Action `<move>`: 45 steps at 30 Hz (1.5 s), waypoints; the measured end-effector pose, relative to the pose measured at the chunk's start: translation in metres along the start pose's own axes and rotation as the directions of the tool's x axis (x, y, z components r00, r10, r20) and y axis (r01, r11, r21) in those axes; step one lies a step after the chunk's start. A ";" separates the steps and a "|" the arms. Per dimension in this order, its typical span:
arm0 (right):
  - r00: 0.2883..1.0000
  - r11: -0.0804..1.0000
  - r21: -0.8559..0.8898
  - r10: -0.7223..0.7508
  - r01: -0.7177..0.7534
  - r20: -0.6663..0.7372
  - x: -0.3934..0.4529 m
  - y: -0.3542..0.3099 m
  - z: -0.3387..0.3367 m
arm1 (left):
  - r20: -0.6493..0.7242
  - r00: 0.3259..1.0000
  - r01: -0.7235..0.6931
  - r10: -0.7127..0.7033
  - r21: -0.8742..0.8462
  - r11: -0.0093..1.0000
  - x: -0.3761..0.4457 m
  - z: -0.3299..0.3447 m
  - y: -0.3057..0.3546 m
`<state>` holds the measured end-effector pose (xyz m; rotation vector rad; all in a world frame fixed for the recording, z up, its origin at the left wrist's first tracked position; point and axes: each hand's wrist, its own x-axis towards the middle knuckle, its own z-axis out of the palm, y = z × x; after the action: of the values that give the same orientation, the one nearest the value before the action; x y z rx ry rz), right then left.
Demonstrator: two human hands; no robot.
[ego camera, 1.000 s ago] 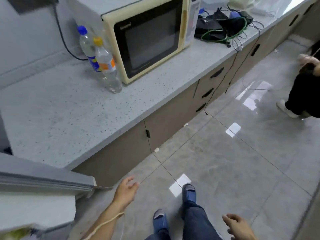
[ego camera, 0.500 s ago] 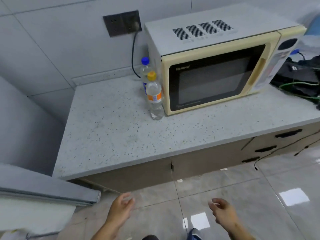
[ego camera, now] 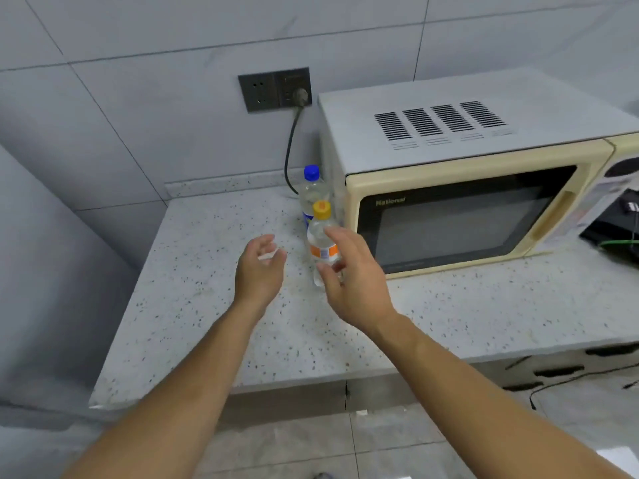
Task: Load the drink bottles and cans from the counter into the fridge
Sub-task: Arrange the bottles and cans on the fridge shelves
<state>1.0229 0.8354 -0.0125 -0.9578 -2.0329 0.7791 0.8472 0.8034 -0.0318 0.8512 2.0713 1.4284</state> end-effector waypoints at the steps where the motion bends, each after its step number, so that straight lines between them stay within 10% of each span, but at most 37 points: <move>1: 0.998 0.997 -0.055 -0.060 0.061 0.013 0.017 -0.008 0.001 | -0.027 0.999 -0.042 0.042 -0.015 0.999 0.017 0.005 0.017; 9: 0.959 0.934 -0.357 0.101 0.000 0.265 0.084 -0.013 0.007 | 0.147 0.945 -0.320 0.291 0.254 0.913 0.108 0.045 0.098; 17: 0.985 0.889 -0.449 -0.015 0.092 0.172 0.074 -0.004 0.011 | 0.434 0.844 -0.506 0.315 0.453 0.734 0.130 0.069 0.095; 45: 0.994 0.989 -0.138 0.033 -0.047 -0.107 -0.012 0.002 -0.041 | 0.099 0.928 -0.372 0.360 0.314 0.873 -0.032 -0.022 0.027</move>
<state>1.0625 0.8346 0.0034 -1.0984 -2.0035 0.6000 0.8600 0.7736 0.0020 1.4626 2.2392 1.2414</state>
